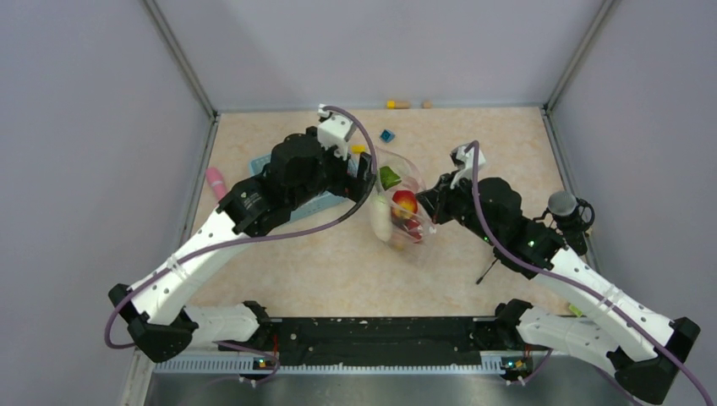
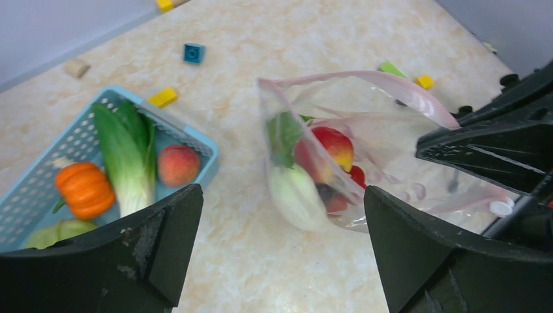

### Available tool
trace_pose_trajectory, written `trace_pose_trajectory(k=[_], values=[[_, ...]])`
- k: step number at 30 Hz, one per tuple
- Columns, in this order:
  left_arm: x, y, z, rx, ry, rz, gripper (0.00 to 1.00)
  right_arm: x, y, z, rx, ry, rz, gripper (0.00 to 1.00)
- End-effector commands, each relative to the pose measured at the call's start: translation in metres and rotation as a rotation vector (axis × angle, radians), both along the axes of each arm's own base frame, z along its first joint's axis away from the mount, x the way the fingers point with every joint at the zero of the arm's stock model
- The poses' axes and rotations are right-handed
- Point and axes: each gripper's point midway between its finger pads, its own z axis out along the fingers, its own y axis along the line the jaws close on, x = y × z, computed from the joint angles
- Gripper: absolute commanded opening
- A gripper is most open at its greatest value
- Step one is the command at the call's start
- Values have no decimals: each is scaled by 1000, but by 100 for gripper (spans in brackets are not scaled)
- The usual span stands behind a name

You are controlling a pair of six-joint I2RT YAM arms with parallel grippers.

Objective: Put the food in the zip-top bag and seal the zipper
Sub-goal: Place the fake fruit in the zipper food storage bag, then pick up the fake vegetable from the bin.

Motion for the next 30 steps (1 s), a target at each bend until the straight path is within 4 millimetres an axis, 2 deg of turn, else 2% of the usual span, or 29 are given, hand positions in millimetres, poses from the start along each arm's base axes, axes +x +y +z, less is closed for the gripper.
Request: trace_pose_trajectory(k=[1, 7, 12, 16, 25, 30], values=[[17, 37, 17, -35, -76, 227, 99, 2, -7, 24, 50, -49, -29, 0], [35, 79, 2, 2, -92, 448, 99, 2, -9, 21, 43, -47, -37, 0], [58, 108, -26, -26, 2, 540, 99, 4, -11, 19, 33, -49, -50, 0], [78, 137, -59, -32, 74, 623, 99, 4, -11, 14, 24, -41, -51, 0], [118, 172, -115, 11, 188, 734, 99, 9, -9, 6, -9, -22, -58, 0], [151, 176, -136, -14, 234, 689, 99, 10, -10, 5, -22, -26, -60, 0]])
